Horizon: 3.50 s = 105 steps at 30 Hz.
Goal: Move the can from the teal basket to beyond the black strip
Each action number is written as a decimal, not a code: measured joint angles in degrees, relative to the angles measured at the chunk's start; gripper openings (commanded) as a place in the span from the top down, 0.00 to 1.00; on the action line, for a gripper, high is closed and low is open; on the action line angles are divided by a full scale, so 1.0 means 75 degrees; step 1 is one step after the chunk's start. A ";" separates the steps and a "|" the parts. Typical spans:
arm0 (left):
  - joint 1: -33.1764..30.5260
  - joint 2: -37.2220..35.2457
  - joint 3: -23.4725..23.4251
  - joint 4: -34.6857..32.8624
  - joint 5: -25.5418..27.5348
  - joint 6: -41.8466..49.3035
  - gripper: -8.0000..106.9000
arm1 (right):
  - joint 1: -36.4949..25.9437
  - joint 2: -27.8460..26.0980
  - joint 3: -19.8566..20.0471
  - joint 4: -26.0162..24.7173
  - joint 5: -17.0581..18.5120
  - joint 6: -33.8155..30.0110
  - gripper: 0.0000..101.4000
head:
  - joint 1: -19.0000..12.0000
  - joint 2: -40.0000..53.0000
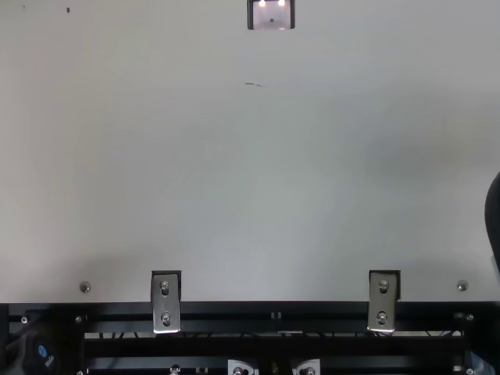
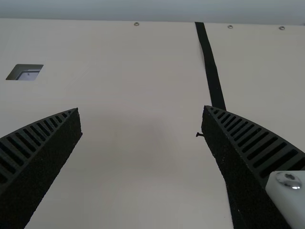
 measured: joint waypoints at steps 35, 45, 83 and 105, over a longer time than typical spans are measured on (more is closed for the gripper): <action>-0.0386 0.0626 -0.0536 -0.0533 0.3122 -0.0709 0.84 | 0.0000 0.0000 0.0000 0.0000 0.0000 0.0000 0.00 | 0.0000 0.0000; -0.1382 0.0519 0.0560 -0.1300 0.3103 -0.1028 0.84 | 0.0000 0.0000 0.0000 0.0000 0.0000 0.0000 0.00 | 0.0000 0.0000; -0.2142 -0.0312 0.2121 -0.3329 0.3118 -0.1170 0.84 | 0.0000 0.0000 0.0000 0.0000 0.0000 0.0000 0.00 | 0.0000 0.0000; -0.2060 -0.0419 0.2121 -0.3231 0.3118 -0.1305 0.84 | 0.0000 0.0000 0.0000 0.0000 0.0000 0.0000 0.00 | 0.0000 0.0000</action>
